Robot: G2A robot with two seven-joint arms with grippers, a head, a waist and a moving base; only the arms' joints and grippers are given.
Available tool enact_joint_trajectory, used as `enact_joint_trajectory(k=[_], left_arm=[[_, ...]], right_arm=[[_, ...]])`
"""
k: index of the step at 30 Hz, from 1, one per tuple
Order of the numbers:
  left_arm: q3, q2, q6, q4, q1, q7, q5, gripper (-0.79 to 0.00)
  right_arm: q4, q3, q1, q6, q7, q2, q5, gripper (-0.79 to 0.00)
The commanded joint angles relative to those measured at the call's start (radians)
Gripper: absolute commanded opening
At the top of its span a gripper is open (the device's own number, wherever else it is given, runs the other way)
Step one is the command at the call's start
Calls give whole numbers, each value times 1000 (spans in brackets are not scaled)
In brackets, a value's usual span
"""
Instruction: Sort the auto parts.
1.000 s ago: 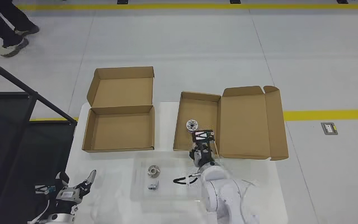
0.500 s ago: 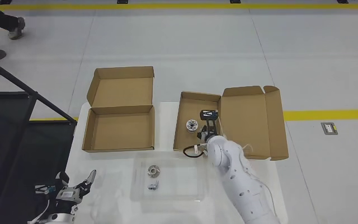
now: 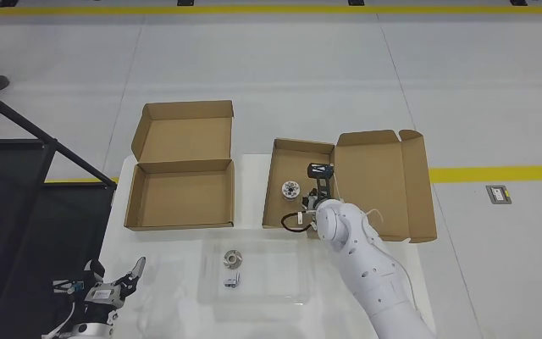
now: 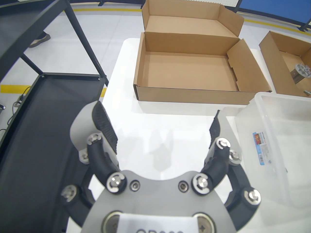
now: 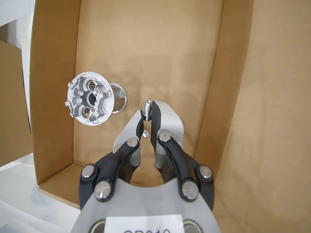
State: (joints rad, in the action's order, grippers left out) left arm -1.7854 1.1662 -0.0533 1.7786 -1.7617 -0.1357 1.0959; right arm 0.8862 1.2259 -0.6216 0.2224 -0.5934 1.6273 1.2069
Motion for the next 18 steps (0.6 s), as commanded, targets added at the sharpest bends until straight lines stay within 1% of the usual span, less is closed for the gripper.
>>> enact_joint_trajectory(k=[1,5,11,16,17,18], left_arm=[[0,0,0,0,0,0,0,0],[0,0,0,0,0,0,0,0],[0,0,0,0,0,0,0,0],[0,0,0,0,0,0,0,0],[0,0,0,0,0,0,0,0],[0,0,0,0,0,0,0,0]], right_arm=[[8,-8,-9,9,1,0,18,-785],[-7,-13,5,5,-9,1,16,-785],[-74,-15,45,-23,-8,1,18,-785],[-128,-34,80,-24,-30,6,28,-782],[-140,-38,88,-26,-42,7,30,-736],[-151,-41,96,-26,-51,8,32,-711]])
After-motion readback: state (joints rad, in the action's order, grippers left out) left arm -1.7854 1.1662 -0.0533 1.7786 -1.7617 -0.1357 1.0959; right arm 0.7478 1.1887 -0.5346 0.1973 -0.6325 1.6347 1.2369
